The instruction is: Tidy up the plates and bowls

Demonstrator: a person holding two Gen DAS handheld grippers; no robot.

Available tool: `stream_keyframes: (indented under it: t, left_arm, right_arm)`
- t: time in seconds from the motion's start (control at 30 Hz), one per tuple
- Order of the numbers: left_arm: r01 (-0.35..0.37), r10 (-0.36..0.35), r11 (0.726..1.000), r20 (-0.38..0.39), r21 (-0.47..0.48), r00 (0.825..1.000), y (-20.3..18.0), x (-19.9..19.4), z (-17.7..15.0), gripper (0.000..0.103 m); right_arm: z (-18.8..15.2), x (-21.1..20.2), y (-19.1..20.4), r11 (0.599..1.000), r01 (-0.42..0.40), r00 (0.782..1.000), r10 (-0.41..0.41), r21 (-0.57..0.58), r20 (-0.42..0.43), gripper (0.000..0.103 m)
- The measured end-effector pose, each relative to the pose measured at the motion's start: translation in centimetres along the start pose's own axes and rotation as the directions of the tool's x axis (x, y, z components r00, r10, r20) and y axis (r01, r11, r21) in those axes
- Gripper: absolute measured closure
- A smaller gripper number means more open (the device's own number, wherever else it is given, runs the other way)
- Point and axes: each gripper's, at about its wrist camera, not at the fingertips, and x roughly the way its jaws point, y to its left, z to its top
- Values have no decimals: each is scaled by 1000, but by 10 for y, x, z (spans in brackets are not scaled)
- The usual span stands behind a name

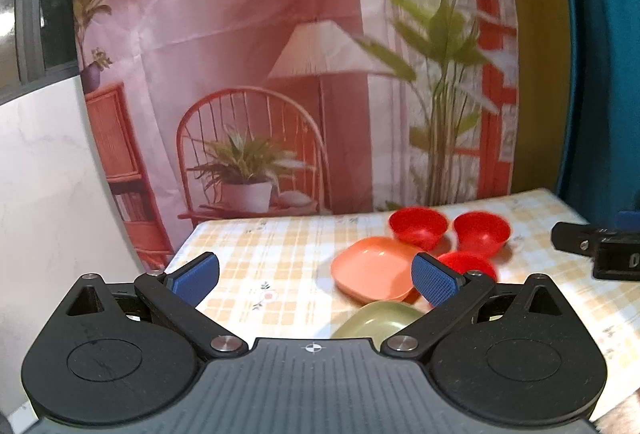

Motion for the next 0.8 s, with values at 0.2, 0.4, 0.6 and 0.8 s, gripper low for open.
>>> stream_keyframes:
  t: [0.2,0.4,0.6,0.8]
  left_arm:
    - [-10,8,999,-55,-37,998,7,39,-12,1]
    - [-5,-6,996,-130,-87,991,13,73,-32,21]
    - [-1,-22,995,-235,-97,972,17,109,-54,39]
    - [82,-115,990,-302,-118,946,19,137,-73,61]
  right_arm:
    - [-14,39,12,998,4,997,-9,-64,-77,0]
    - [-31,76,14,996,-79,986,70,-51,-152,3]
    - [-46,108,19,989,-140,960,123,-50,-253,22]
    - [-61,135,25,984,-173,929,147,-49,-339,52]
